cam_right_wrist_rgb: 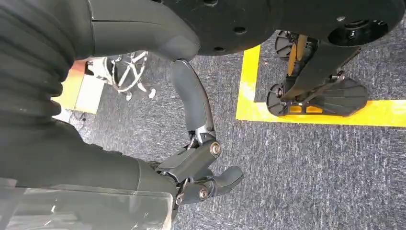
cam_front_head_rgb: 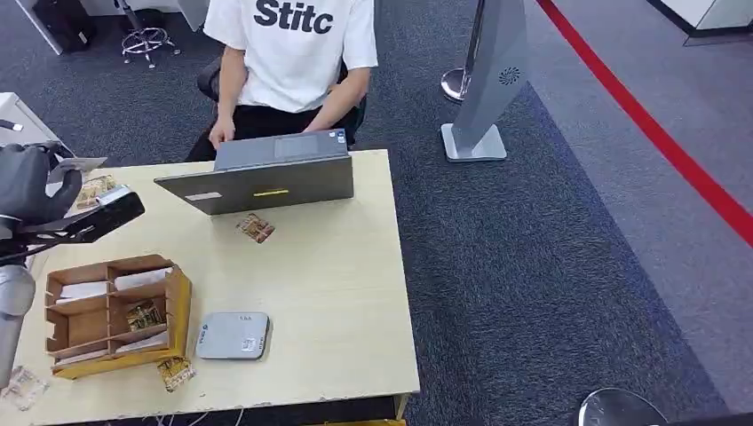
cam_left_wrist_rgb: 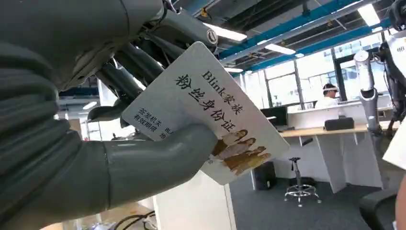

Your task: Pass the card to the sensor for recognition and then transmit it.

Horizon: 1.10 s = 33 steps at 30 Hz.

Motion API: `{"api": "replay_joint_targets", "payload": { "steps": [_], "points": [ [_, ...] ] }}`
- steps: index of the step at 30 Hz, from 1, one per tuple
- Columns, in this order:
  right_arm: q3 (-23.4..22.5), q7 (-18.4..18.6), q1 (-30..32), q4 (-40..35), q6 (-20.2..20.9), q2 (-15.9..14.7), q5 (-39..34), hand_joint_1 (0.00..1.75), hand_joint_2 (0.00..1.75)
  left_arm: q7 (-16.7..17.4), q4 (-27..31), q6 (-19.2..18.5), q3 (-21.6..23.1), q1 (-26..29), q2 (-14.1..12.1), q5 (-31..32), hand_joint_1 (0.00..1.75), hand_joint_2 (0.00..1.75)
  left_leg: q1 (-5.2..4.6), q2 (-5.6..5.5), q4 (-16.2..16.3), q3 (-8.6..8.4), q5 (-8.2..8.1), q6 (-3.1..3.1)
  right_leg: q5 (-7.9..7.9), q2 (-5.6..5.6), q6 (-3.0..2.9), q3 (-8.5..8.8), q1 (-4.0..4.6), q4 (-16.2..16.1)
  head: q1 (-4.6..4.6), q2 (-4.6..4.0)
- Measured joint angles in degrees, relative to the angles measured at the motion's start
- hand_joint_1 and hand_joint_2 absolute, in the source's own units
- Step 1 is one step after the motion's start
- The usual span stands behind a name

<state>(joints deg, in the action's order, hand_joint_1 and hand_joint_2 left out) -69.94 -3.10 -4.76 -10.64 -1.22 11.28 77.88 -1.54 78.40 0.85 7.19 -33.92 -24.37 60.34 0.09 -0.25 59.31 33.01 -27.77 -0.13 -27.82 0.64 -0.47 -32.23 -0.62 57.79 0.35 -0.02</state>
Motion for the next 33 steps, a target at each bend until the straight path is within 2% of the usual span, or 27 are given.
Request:
{"api": "replay_joint_targets", "payload": {
  "steps": [1, 2, 3, 4, 5, 6, 8, 10, 13, 19, 25, 31, 33],
  "points": [
    [0.00, 0.26, -0.03, 0.00, -0.33, 0.09, -0.98, 0.00, 1.75, -3.07, 1.63, 0.04, -0.06, 2.15, 1.52, -2.42, 1.75, 1.75, -0.08, 0.07, -0.02, -0.07, -0.01, 0.00, 0.00, 0.10, 0.00, 0.00, -0.07, -0.01, 0.05, 0.00],
    [-0.04, 0.33, 0.11, -0.02, -0.59, 0.26, -1.62, 0.00, 1.75, -7.05, 4.68, 0.65, -0.33, 5.22, 2.89, -4.33, 1.75, 1.75, -0.23, 0.04, -0.07, -0.12, -0.04, 0.04, -0.04, 0.09, 0.06, 0.10, -0.18, -0.01, -0.28, 0.00],
    [-0.11, 0.39, 0.24, -0.02, -0.83, 0.33, -1.88, 0.00, 1.75, -11.06, 8.12, 3.06, -0.27, 9.74, 5.01, -4.11, 1.75, 1.75, -0.34, 0.06, -0.10, -0.24, -0.14, 0.21, -0.18, 0.11, 0.26, 0.15, -0.33, -0.04, -0.44, 0.00],
    [-0.18, 0.35, 0.25, -0.02, -0.92, 0.53, -1.95, 0.00, 1.75, -12.96, 10.46, 7.44, 0.62, 14.73, 7.51, -1.86, 1.75, 1.75, -0.49, 0.07, -0.14, -0.35, -0.19, 0.27, -0.21, 0.13, 0.26, 0.22, -0.46, -0.03, -0.26, 0.02],
    [-0.22, 0.35, 0.21, -0.02, -0.99, 0.61, -2.26, 0.00, 1.75, -11.31, 12.31, 13.07, 2.78, 19.13, 9.17, 0.26, 1.75, 1.75, -0.48, 0.23, -0.12, -0.35, -0.29, 0.36, -0.29, 0.31, 0.37, 0.19, -0.45, -0.03, -0.30, 0.00],
    [-0.30, 0.33, 0.18, -0.02, -0.98, 0.66, -2.54, 0.00, 1.75, -7.89, 13.58, 16.84, 6.16, 23.61, 10.39, 0.43, 1.75, 1.75, -0.45, 0.44, -0.11, -0.30, -0.36, 0.31, -0.28, 0.53, 0.38, 0.11, -0.46, -0.03, -0.09, 0.00],
    [-0.35, 0.29, 0.44, -0.02, -1.03, 0.76, -2.76, 0.00, 1.75, -4.45, 15.13, 18.71, 9.34, 27.92, 11.00, -1.66, 1.75, 1.75, -0.47, 0.52, -0.07, -0.18, -0.41, 0.36, -0.26, 0.61, 0.41, -0.01, -0.46, -0.05, -0.09, 0.00],
    [-0.35, 0.31, 0.77, -0.04, -1.05, 0.77, -2.76, 0.00, 1.75, -4.89, 16.61, 17.71, 9.94, 30.33, 11.74, -4.45, 1.75, 1.75, -0.49, 0.30, -0.07, -0.15, -0.41, 0.36, -0.28, 0.36, 0.44, 0.03, -0.46, -0.06, -0.09, 0.00],
    [-0.35, 0.24, 0.75, -0.09, -1.09, 0.79, -2.78, 0.00, 1.75, -6.57, 17.73, 15.36, 9.97, 33.08, 12.66, -5.32, 1.75, 1.75, -0.48, 0.30, -0.07, -0.15, -0.40, 0.36, -0.28, 0.35, 0.44, 0.02, -0.45, -0.05, -0.11, 0.00],
    [-0.35, 0.26, 0.77, -0.09, -1.14, 0.79, -2.76, 0.00, 1.75, -7.38, 18.58, 13.95, 9.97, 35.25, 13.90, -5.96, 1.75, 1.75, -0.46, 0.28, -0.08, -0.16, -0.34, 0.35, -0.27, 0.27, 0.43, 0.04, -0.43, -0.02, -0.11, 0.00],
    [-0.35, 0.15, 0.76, -0.09, -1.05, 0.79, -2.54, 0.00, 1.75, -6.26, 18.34, 12.11, 9.97, 35.82, 14.52, -5.85, 1.75, 1.75, -0.46, 0.27, -0.08, -0.16, -0.33, 0.37, -0.27, 0.26, 0.43, 0.05, -0.42, 0.00, -0.09, 0.00],
    [-0.33, 0.20, 0.76, -0.09, -1.05, 0.79, -2.52, 0.00, 1.75, -5.63, 16.04, 11.80, 9.94, 35.83, 14.69, -6.05, 1.75, 1.75, -0.46, 0.26, -0.08, -0.16, -0.33, 0.37, -0.27, 0.26, 0.43, 0.05, -0.42, -0.01, -0.11, 0.00],
    [-0.33, 0.50, 0.76, -0.09, -1.05, 0.79, -2.45, 0.00, 1.75, -4.45, 15.43, 11.26, 9.92, 35.78, 14.84, -5.15, 1.75, 1.75, -0.46, 0.26, -0.08, -0.16, -0.33, 0.37, -0.27, 0.26, 0.43, 0.05, -0.43, -0.01, -0.11, 0.00]
  ]
}}
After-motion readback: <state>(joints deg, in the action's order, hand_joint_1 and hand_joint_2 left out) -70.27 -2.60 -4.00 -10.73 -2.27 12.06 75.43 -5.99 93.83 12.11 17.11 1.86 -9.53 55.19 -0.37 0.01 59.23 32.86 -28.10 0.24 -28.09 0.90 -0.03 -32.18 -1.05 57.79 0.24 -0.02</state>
